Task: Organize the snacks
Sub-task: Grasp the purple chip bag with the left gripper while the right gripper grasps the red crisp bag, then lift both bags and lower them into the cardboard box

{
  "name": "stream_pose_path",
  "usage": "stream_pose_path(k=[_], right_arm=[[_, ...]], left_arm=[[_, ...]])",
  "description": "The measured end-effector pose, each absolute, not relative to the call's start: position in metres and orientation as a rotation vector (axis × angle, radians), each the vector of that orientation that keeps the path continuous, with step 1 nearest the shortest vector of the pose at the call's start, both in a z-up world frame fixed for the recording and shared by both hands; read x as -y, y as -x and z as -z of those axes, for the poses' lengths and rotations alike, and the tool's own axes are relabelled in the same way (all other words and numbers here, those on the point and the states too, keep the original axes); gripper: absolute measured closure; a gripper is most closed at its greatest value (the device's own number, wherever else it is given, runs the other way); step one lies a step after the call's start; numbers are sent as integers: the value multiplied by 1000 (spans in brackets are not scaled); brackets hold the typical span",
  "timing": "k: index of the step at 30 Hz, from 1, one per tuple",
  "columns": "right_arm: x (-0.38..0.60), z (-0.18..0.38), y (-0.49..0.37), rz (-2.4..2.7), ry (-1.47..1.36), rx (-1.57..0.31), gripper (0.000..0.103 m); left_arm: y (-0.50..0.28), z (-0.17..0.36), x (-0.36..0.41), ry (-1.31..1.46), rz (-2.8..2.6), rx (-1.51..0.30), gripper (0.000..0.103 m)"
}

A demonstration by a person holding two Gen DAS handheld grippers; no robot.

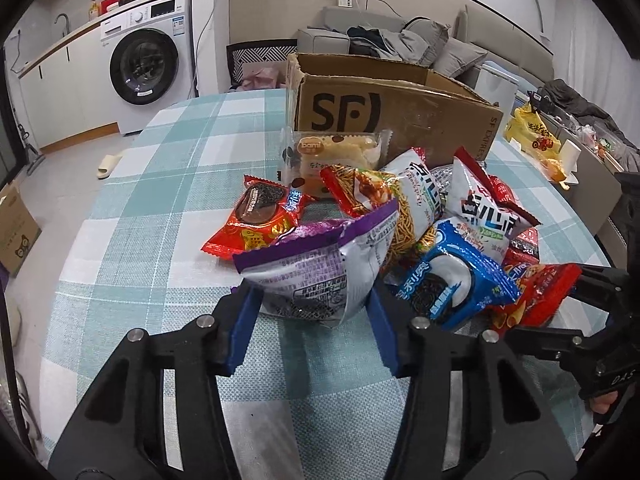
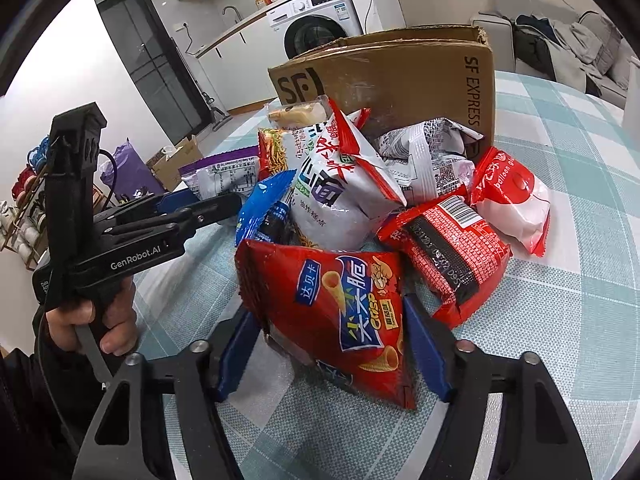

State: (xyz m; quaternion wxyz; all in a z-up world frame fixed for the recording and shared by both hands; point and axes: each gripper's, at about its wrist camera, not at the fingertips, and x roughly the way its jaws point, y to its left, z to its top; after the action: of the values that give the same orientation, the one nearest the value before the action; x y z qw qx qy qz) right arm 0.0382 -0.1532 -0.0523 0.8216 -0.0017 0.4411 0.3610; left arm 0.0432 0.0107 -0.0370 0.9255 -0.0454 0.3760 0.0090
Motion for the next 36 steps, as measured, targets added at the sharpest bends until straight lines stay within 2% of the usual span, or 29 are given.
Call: stream_pose_path(k=[6, 10, 36], right_arm=[[155, 52, -41, -776, -10, -928, 48], [156, 49, -40, -785, -12, -907, 51], [181, 5, -32, -788, -84, -739, 51]], left_arm=[[-36, 34, -5, 76, -13, -757, 55], [-30, 31, -2, 71, -11, -747, 56], [4, 1, 10, 97, 50, -675, 57]])
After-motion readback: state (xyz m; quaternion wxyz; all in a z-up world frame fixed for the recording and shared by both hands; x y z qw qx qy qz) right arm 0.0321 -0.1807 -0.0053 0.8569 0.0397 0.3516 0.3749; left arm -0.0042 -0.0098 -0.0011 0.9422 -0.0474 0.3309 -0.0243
